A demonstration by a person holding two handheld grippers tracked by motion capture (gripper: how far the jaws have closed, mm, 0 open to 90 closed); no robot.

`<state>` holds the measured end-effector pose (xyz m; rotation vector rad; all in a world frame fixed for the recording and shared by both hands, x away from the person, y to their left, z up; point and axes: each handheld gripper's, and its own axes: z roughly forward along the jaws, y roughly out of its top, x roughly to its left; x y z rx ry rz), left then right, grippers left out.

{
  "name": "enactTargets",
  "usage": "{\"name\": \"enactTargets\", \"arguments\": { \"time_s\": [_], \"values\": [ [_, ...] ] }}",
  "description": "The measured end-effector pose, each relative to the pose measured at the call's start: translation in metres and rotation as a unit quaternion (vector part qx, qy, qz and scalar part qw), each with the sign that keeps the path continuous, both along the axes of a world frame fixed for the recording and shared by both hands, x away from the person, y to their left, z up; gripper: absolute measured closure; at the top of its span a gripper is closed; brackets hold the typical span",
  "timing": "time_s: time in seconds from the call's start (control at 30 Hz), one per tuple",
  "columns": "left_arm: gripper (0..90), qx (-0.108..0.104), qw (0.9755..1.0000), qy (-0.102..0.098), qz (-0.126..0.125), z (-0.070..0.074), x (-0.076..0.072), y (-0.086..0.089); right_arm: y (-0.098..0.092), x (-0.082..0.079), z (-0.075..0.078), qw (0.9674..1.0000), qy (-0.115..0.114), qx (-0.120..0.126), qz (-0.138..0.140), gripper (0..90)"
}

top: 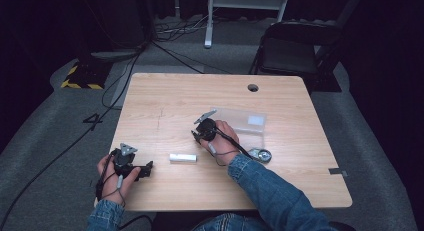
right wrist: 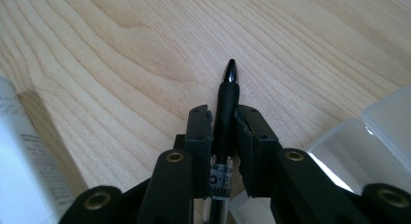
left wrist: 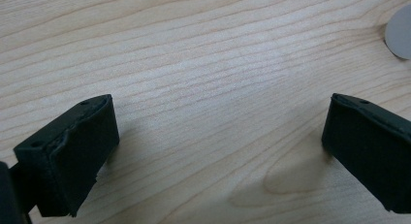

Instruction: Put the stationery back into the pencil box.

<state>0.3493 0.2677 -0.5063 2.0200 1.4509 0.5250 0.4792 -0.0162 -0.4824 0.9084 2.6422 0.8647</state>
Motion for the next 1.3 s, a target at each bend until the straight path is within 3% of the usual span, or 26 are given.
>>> {"name": "enactTargets", "arguments": {
  "time_s": [0.47, 0.7, 1.3],
  "values": [
    [0.2, -0.001, 1.0000, 0.000, 0.001, 0.000, 0.000, 0.000, 0.003, -0.001, 0.002, 0.9999, 0.007, -0.006, -0.005, 80.5],
    [0.2, -0.001, 1.0000, 0.000, 0.001, 0.000, 0.000, 0.000, 0.002, -0.002, 0.007, 0.9997, 0.025, -0.006, -0.002, 80.8],
    [0.2, -0.001, 1.0000, 0.000, 0.000, 0.000, 0.000, 0.000, -0.020, -0.021, 0.053, 0.9989, -0.009, 0.039, 0.025, 80.7]
  ]
}}
